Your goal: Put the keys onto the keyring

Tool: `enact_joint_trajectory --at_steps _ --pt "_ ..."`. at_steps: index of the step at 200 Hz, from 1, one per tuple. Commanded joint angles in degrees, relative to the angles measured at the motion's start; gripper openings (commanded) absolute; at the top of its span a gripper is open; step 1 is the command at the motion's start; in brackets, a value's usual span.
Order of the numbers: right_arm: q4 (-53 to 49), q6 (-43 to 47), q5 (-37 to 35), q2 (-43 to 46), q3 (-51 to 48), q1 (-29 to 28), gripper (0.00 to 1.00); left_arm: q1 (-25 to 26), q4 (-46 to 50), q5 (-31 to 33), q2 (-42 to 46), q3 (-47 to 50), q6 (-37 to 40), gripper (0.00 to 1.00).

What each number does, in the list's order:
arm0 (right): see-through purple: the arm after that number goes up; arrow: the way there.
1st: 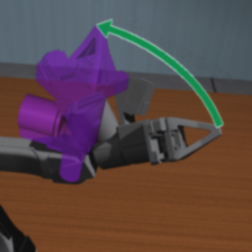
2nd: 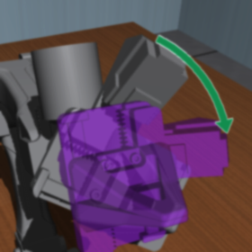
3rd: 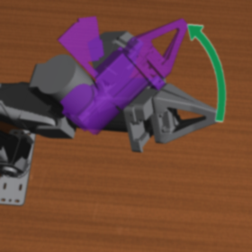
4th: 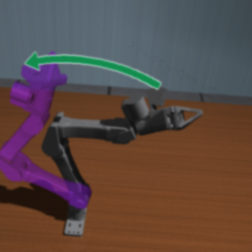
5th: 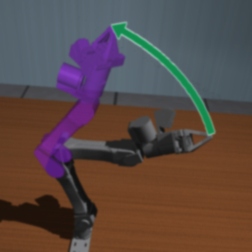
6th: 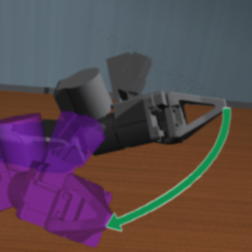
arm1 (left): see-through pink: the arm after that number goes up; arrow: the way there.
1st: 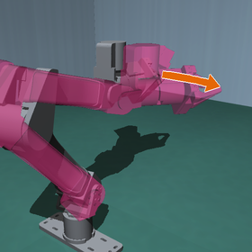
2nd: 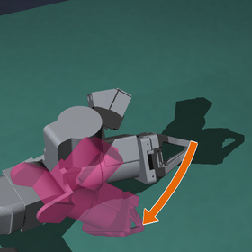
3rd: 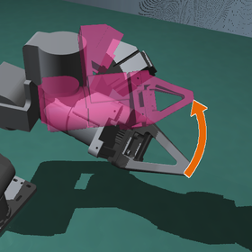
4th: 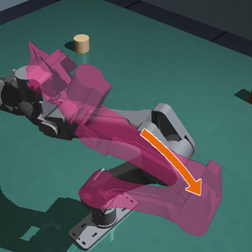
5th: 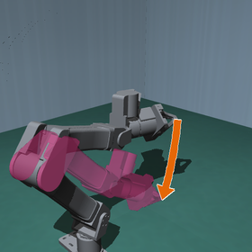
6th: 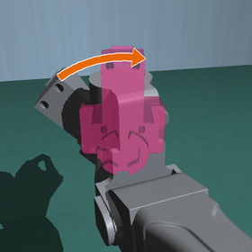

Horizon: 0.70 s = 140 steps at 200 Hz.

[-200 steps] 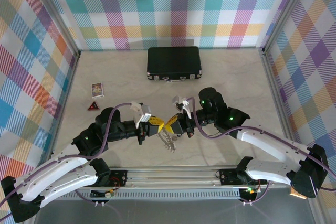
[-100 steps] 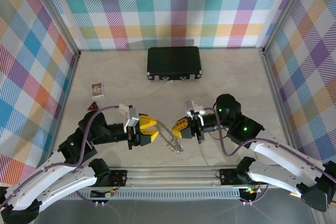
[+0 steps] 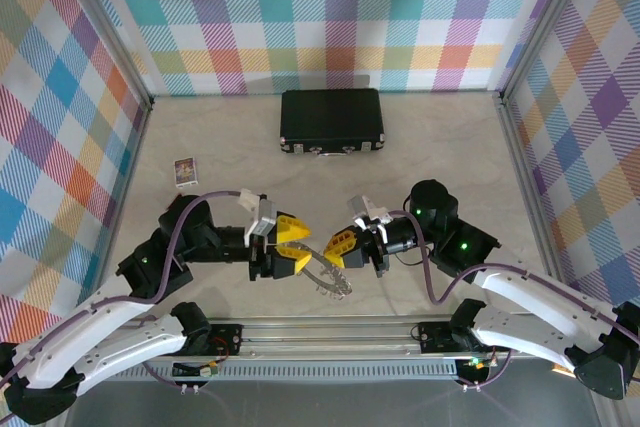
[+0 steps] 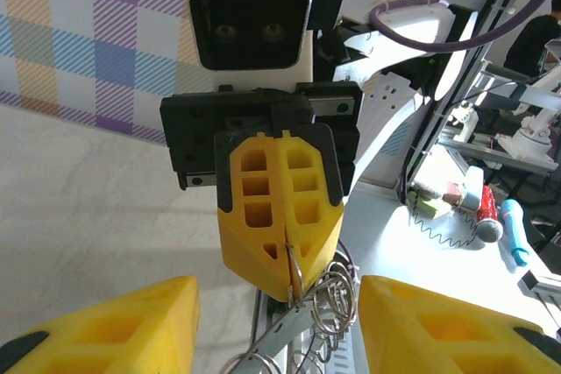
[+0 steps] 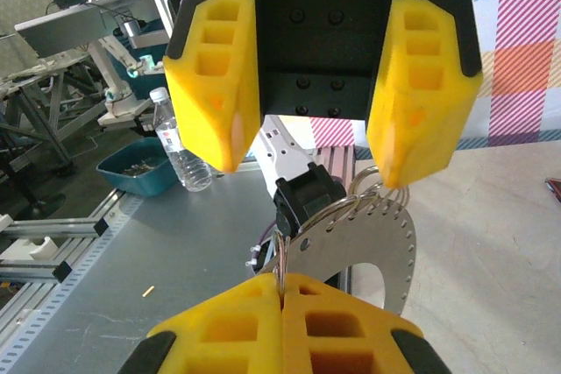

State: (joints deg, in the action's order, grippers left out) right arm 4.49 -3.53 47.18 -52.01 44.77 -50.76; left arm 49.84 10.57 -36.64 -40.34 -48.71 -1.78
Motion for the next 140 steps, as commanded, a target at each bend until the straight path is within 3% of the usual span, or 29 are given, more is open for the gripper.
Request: enact_joint_trajectory --at_steps 1,140 --pt "3.78 1.59 0.27 1.05 2.08 -0.71 0.0 0.17 -0.33 -1.58 -0.41 -2.33 1.3 0.49" --pt "5.8 1.34 -3.99 1.43 0.07 -0.74 0.0 1.31 -0.98 0.04 -5.09 -3.15 3.66 0.29"
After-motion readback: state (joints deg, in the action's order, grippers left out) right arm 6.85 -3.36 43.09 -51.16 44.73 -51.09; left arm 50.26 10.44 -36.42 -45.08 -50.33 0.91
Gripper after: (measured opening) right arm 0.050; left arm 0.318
